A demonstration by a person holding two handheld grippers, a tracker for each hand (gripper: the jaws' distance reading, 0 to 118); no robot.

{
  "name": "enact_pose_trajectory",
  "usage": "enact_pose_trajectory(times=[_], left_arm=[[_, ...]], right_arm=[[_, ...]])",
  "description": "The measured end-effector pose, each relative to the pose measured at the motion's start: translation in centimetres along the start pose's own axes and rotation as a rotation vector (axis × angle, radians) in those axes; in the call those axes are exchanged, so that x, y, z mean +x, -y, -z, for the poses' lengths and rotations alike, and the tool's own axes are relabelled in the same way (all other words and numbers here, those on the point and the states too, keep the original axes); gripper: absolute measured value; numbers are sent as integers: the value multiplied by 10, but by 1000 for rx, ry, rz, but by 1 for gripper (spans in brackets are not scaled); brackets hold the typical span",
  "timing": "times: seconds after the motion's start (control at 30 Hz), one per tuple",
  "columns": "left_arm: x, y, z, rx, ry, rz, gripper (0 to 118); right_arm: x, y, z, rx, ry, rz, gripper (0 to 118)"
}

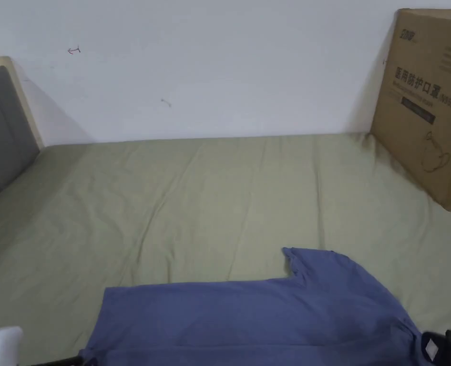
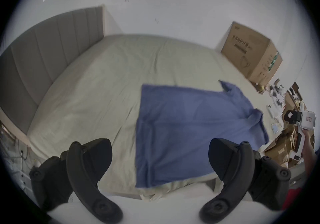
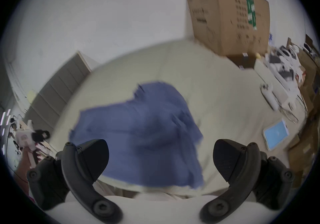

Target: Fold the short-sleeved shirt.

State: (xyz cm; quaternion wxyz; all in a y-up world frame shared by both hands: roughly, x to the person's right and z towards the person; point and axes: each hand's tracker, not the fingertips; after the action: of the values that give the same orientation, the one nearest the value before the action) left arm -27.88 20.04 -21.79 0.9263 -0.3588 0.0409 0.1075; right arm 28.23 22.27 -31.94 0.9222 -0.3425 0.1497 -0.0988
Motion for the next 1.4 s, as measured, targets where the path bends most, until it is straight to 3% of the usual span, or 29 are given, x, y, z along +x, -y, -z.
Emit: enact_pose_trajectory(times=[0.1,0.13,0.17,0.2,0.23,0.37,0.47,0.57,0.6,0.63,0.67,0.7,0.73,0.87,0.93,0.97,1.0,1.03,1.07,1.1,1.13,1.17,1.27,1.3,1.33,1.37,1.4], left_arm=[[23,-15,-14,108,52,37,109],[29,-20,-17,161,81,45,95],[34,-25,-18,196,95,52,50],[44,-31,-19,218,81,67,7],[48,-36,-16,238,47,90,0],[32,-79,24,178,31,109,0],[7,-121,86,-24,38,123,0],[-32,-141,158,-240,104,45,3],[-31,-139,178,-285,101,40,19],[-37,-138,194,-297,86,42,54],[-41,-137,208,-316,59,56,108],[-46,-134,222,-345,14,75,118],[-54,-129,244,-374,-10,85,111],[-56,-114,272,-354,-8,98,107],[-48,-105,287,-442,40,149,105],[-43,-100,289,-463,58,175,94],[-53,-100,304,-438,-27,238,77],[-49,-99,300,-400,-39,289,73],[-44,-98,296,-383,-24,293,59],[-41,-98,293,-383,10,292,40],[-9,-110,257,-404,7,313,13],[0,-112,249,-426,65,308,4],[-2,-119,248,-418,69,334,4],[-1,-124,242,-369,53,358,4],[-3,-130,235,-342,31,357,4],[-6,-137,229,-323,25,344,4],[-1,-133,221,-299,25,318,4]], right_arm=[[-19,-16,-9,166,-132,21,115],[-27,-23,-10,199,-162,11,109],[-34,-28,-10,229,-163,-12,81],[-43,-34,-8,254,-122,-50,31],[-46,-39,-1,257,-74,-77,0],[-41,-61,20,244,-99,-84,0],[-33,-68,41,208,-61,-102,0],[-23,-67,66,122,-45,-92,0],[-20,-65,74,92,-42,-81,0],[-20,-62,81,75,-37,-74,0],[-17,-60,88,58,-40,-67,0],[-15,-58,94,33,-49,-63,0],[-13,-55,100,16,-47,-66,0],[-13,-46,117,-28,-30,-95,0],[-16,-45,124,-39,-23,-101,0],[-15,-46,127,-40,-19,-98,0],[-13,-48,130,-40,-17,-90,0],[-10,-51,133,-36,-19,-73,0],[-6,-55,137,-30,-27,-59,0],[-2,-60,143,-22,-33,-56,0],[1,-67,151,-17,-34,-60,0],[5,-75,161,-16,-30,-72,0],[19,-109,210,-92,-8,-79,0],[25,-121,230,-161,-12,-64,6],[31,-130,248,-214,-10,-52,36],[37,-136,266,-252,23,-38,95],[42,-139,283,-290,80,-39,118]])
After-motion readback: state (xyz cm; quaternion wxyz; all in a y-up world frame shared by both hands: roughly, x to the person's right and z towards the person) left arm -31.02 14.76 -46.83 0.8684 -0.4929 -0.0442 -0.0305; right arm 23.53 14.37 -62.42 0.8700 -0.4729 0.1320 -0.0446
